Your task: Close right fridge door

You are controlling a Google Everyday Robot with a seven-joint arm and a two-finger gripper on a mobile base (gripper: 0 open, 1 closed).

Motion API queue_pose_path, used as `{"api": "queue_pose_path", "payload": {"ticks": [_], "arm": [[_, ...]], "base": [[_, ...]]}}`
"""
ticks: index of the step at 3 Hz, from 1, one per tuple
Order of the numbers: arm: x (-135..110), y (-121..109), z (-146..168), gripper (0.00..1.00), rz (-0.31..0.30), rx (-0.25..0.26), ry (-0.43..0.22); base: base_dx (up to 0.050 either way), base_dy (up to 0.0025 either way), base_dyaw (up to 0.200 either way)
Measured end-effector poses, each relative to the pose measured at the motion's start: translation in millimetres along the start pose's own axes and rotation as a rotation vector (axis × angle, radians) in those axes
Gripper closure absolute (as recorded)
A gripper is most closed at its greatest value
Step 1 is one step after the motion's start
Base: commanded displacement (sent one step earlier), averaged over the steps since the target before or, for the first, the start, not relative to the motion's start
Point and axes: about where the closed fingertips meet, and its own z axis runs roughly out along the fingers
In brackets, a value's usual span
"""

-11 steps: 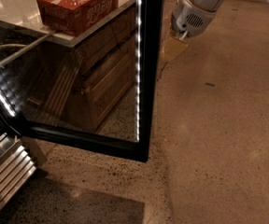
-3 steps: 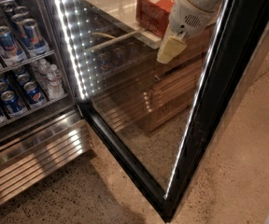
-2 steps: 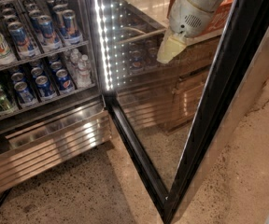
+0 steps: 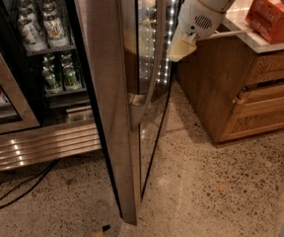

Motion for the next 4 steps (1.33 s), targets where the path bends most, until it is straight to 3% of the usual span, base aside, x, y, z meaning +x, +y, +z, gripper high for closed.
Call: {"api": "queue_pose_path", "payload": {"ticks": [1,4], "arm": [[0.0,0.0,0.0,1.00,0.000,0.000,0.000],[0.0,0.0,0.0,1.00,0.000,0.000,0.000]], "base": [[-0.033,-0.00245,0.148],[0.049,0.00002,0.000]]}}
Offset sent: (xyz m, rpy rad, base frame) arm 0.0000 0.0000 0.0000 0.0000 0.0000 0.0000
